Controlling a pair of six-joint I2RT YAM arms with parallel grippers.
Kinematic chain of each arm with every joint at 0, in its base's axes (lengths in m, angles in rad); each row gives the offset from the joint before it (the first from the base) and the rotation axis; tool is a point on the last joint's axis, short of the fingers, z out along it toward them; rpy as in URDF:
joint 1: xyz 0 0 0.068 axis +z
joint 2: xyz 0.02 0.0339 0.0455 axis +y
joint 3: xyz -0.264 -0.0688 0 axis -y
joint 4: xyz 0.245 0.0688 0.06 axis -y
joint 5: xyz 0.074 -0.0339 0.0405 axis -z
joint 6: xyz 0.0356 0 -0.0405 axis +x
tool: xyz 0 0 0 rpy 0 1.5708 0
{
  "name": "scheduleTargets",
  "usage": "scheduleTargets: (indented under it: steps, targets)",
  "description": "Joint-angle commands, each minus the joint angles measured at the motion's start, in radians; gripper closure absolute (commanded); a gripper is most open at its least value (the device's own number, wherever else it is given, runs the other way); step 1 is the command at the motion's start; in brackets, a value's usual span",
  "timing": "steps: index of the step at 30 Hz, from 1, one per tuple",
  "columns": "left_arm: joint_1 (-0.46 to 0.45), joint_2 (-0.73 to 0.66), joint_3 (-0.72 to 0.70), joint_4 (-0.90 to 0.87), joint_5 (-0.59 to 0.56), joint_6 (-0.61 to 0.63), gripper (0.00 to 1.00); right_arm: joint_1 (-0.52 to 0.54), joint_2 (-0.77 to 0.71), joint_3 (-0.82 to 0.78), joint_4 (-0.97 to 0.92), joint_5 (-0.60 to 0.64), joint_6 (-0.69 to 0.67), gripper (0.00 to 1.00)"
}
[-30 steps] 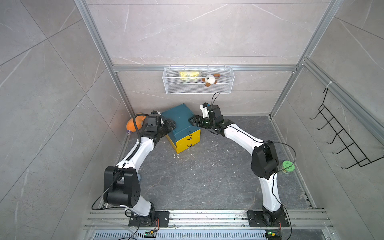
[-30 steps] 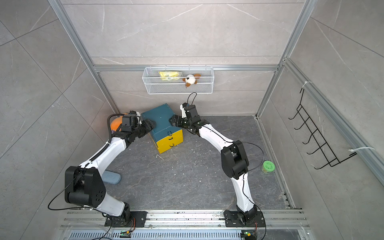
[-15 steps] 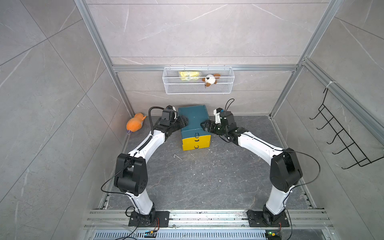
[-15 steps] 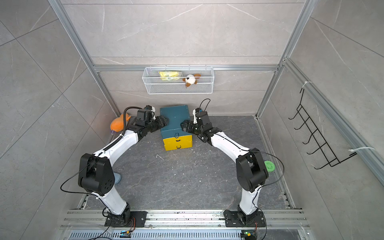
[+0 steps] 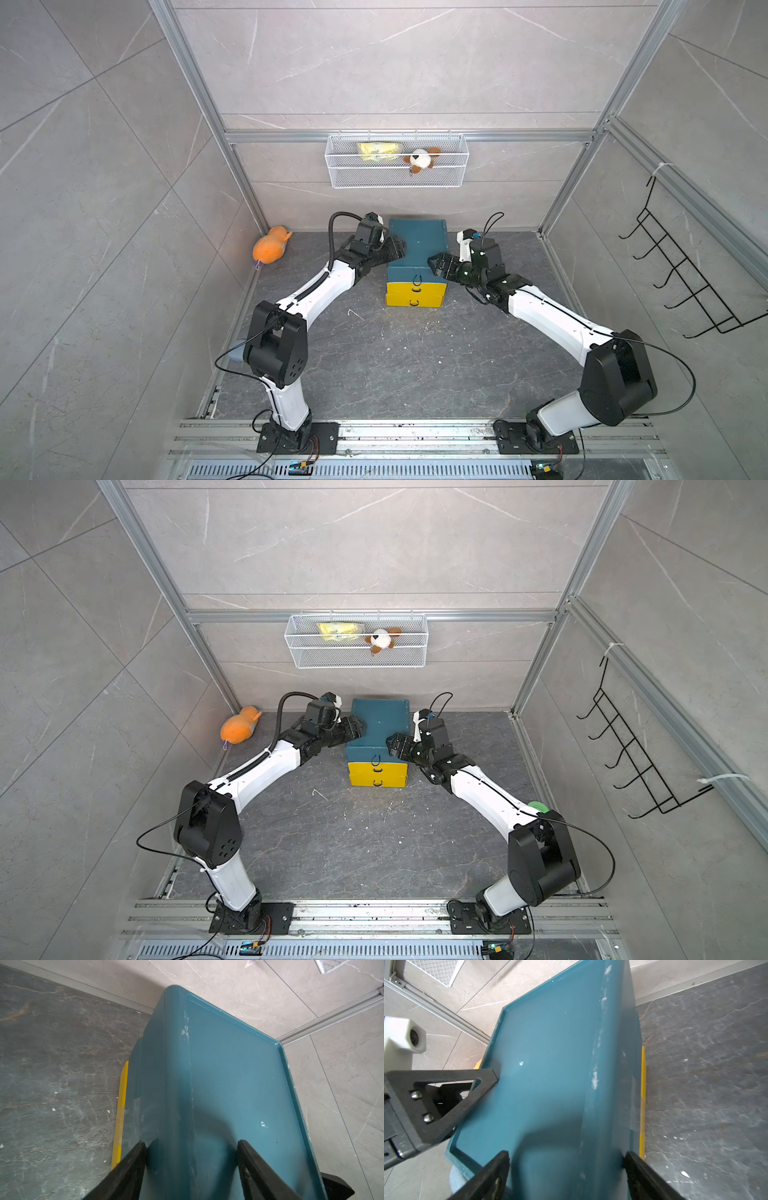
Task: Place the umbrella in the drawer by color
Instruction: Move the storage box to the center of the board, then reset both arms
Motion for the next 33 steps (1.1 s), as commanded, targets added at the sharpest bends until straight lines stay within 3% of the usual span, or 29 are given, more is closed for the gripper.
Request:
scheduleTargets:
  steps: [1,15,19,22,23,27,29,33]
  targets:
    - [-0.096,0.04,-0.054,-0.19,0.146,-0.015,0.29,0.022,-0.028,-0.029,0.021,-0.091,-0.04,0.11]
    - [-0.052,-0.346,-0.088,-0.385,-0.255,0.128,0.24,0.003,-0.276,-0.017,-0.187,0.034,-0.164,0.0]
    - [-0.052,-0.476,-0.134,-0.384,-0.508,0.191,0.17,0.002,-0.328,0.003,-0.255,0.092,-0.232,0.0]
    - [-0.049,-0.61,-0.275,-0.209,-0.632,0.308,0.15,0.002,-0.358,0.01,-0.29,0.138,-0.264,0.0]
    - [-0.05,-0.667,-0.35,-0.106,-0.646,0.365,0.02,0.002,-0.382,-0.016,-0.253,0.116,-0.291,0.0]
    - [-0.051,-0.818,-0.586,0.174,-0.749,0.517,0.0,0.003,-0.533,-0.22,0.031,0.145,-0.371,0.0]
    - [-0.049,-0.829,-0.644,0.233,-0.809,0.59,0.0,0.003,-0.607,-0.351,0.188,0.175,-0.456,0.0]
    - [-0.049,-0.741,-0.718,0.332,-0.912,0.696,0.0,0.003,-0.66,-0.524,0.331,0.253,-0.572,0.0]
